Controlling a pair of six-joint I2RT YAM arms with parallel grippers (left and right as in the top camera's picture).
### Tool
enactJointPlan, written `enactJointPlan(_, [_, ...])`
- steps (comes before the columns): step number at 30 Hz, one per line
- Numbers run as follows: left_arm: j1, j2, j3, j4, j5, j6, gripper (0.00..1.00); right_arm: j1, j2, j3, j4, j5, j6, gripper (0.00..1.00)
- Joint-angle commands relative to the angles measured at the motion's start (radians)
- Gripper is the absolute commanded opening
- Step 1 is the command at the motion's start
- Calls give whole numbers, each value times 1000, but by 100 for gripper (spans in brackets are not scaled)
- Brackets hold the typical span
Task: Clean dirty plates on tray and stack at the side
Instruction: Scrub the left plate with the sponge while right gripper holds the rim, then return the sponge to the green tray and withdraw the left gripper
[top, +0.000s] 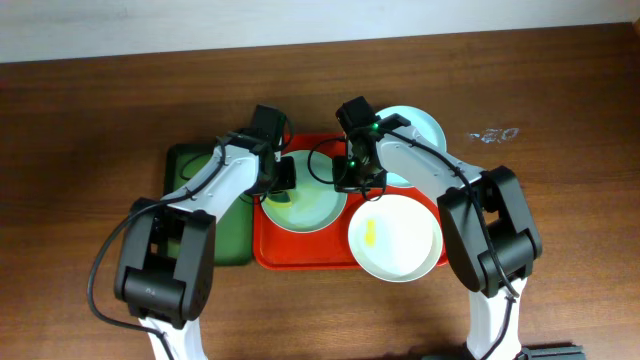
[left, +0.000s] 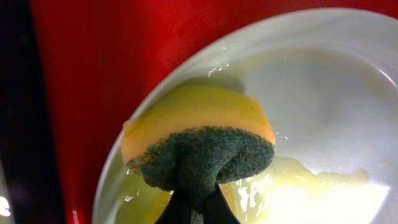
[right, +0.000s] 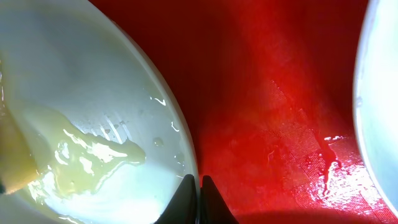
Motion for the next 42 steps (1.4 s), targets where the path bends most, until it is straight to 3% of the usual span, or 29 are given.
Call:
enactJointPlan(1, [-2, 11, -31, -12, 330, 62, 0, 8, -10, -5, 0, -5, 8, 4])
enactJointPlan(3, [27, -45, 27, -21, 493, 114, 0, 8, -10, -5, -3, -5, 8, 4])
enactJointPlan(4, [70, -129, 49, -41, 459, 113, 0, 8, -10, -5, -5, -5, 8, 4])
enactJointPlan(8, [170, -283, 49, -220, 89, 75, 0, 8, -10, -5, -5, -5, 8, 4])
enactJointPlan(14, [293, -314, 3, -406, -139, 44, 0, 8, -10, -5, -4, -5, 8, 4])
enactJointPlan(21, [293, -314, -312, -192, -170, 42, 0, 8, -10, -5, -3, -5, 8, 4])
enactJointPlan(31, [293, -314, -326, -160, -167, 42, 1, 8, -10, -5, -2, -4, 7, 4])
enactJointPlan(32, [293, -314, -326, -161, -167, 42, 12, 8, -10, -5, -3, -4, 7, 4])
enactJointPlan(33, [293, -314, -326, -163, -167, 42, 37, 8, -10, -5, -3, -4, 7, 4])
enactJointPlan(34, [293, -314, -325, -165, -167, 43, 49, 8, -10, -5, -3, -4, 7, 4])
enactJointPlan(39, [293, -437, -174, -238, -155, 42, 62, 8, -10, -5, 1, -4, 7, 4])
enactJointPlan(41, [293, -559, -71, -320, -126, 42, 70, 8, -10, -5, 1, -4, 7, 17])
enactJointPlan(42, [293, -656, -57, -365, -64, 42, 99, 8, -10, -5, 1, -4, 8, 22])
